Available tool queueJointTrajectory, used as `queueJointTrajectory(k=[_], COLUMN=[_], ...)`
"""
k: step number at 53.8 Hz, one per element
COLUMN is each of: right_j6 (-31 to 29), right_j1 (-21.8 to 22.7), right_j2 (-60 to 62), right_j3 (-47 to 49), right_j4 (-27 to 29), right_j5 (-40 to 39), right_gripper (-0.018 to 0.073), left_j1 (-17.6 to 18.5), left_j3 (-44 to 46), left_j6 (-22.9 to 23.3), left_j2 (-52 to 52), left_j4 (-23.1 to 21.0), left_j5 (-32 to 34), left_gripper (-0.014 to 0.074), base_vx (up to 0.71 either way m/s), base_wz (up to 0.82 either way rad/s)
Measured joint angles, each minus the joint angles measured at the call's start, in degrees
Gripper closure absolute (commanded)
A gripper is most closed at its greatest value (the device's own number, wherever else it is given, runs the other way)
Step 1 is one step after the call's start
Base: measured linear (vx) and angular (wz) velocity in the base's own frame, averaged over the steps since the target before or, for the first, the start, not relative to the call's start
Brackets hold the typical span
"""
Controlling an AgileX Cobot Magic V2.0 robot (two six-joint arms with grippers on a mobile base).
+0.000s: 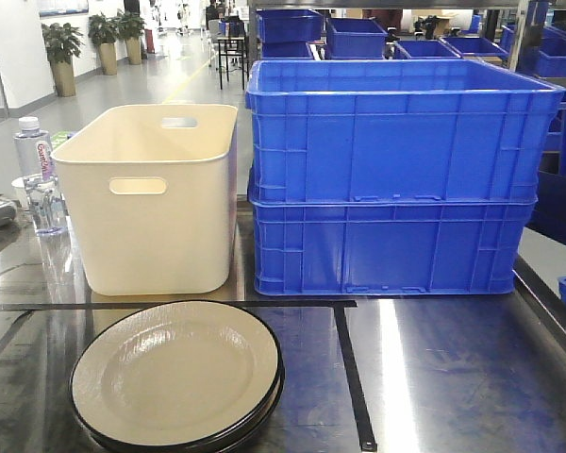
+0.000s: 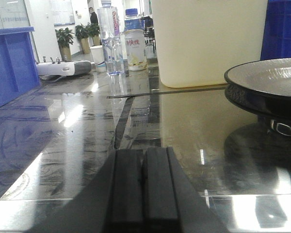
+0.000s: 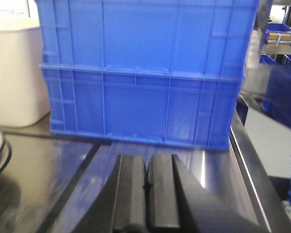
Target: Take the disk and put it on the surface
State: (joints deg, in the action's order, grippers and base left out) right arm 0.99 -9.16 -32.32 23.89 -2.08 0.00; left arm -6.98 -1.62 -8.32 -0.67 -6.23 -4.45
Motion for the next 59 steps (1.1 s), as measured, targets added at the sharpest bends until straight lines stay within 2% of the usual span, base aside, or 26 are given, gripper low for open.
queueJointTrajectory(k=[12,17,27,59], right_j6=[4.9,5.9,6.2,6.2], right_j1=[0.0,0.0,0.1,1.6], right_j2=[17.9,24.5,32.6,32.8], right_j3=[-20.2,-25.1,-25.6,-25.6], right_j4=[-1.8,-1.8,-2.9,-3.7], right_j5=[0.6,2.7,5.2,5.7], right_gripper=[0.0566,0.0566,0.0566,0.0566], left_j1=[0.0,0.0,0.0,0.0], left_j3=[0.0,0.0,0.0,0.0], left_j6=[0.0,0.0,0.0,0.0], left_j2=[0.0,0.0,0.0,0.0], left_j4=[0.0,0.0,0.0,0.0], left_j5=[0.0,0.0,0.0,-0.1], left_gripper=[0.0595,0.0595,0.0595,0.0595], base_vx=[0.0,0.0,0.0,0.0], base_wz=[0.0,0.0,0.0,0.0])
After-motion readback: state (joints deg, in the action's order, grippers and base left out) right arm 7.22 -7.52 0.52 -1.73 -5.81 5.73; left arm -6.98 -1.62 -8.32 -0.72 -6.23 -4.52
